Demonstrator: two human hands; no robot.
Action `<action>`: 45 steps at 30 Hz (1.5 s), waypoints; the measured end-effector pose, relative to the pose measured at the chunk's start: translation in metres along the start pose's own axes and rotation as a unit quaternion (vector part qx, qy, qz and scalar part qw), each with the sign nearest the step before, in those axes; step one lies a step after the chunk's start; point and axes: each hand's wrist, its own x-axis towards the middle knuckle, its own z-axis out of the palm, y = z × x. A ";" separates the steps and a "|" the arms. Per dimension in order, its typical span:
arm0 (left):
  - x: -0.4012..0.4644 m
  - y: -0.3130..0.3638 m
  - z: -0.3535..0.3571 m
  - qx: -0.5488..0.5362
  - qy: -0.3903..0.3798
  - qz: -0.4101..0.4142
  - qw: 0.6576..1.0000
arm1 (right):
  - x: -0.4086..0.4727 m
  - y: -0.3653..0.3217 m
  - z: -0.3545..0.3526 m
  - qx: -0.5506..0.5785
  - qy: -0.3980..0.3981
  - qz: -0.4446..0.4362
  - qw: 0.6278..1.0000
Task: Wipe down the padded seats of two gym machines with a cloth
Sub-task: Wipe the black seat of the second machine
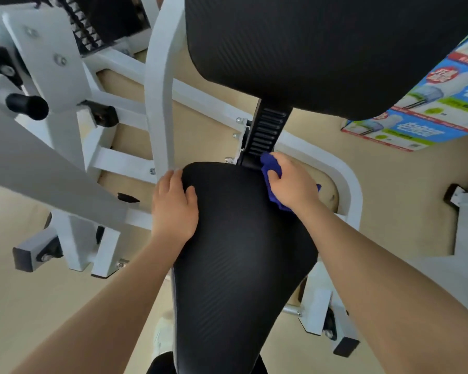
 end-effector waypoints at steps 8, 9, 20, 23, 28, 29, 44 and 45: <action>-0.001 -0.014 -0.011 -0.224 -0.031 -0.148 0.963 | 0.006 -0.069 0.022 -0.048 -0.004 -0.161 0.986; 0.001 -0.017 -0.012 -0.253 -0.024 -0.164 0.953 | 0.009 -0.065 0.019 -0.046 -0.015 -0.169 0.984; 0.011 -0.045 -0.039 -0.480 -0.130 -0.175 0.849 | 0.017 -0.120 0.041 -0.073 0.000 -0.222 0.972; 0.009 -0.055 -0.037 -0.476 -0.102 -0.174 0.856 | 0.010 -0.151 0.060 -0.108 -0.011 -0.255 0.961; -0.002 -0.061 -0.044 -0.461 0.041 -0.183 0.867 | -0.050 -0.163 0.053 -0.188 -0.118 -0.427 0.877; -0.003 -0.062 -0.049 -0.458 0.053 -0.185 0.868 | -0.064 -0.163 0.051 -0.203 -0.140 -0.468 0.849; -0.042 -0.096 -0.054 -0.403 -0.039 -0.156 0.901 | -0.135 -0.182 0.069 -0.446 -0.269 -0.535 0.665; -0.045 -0.098 -0.054 -0.402 -0.042 -0.157 0.901 | -0.136 -0.182 0.071 -0.461 -0.267 -0.529 0.661</action>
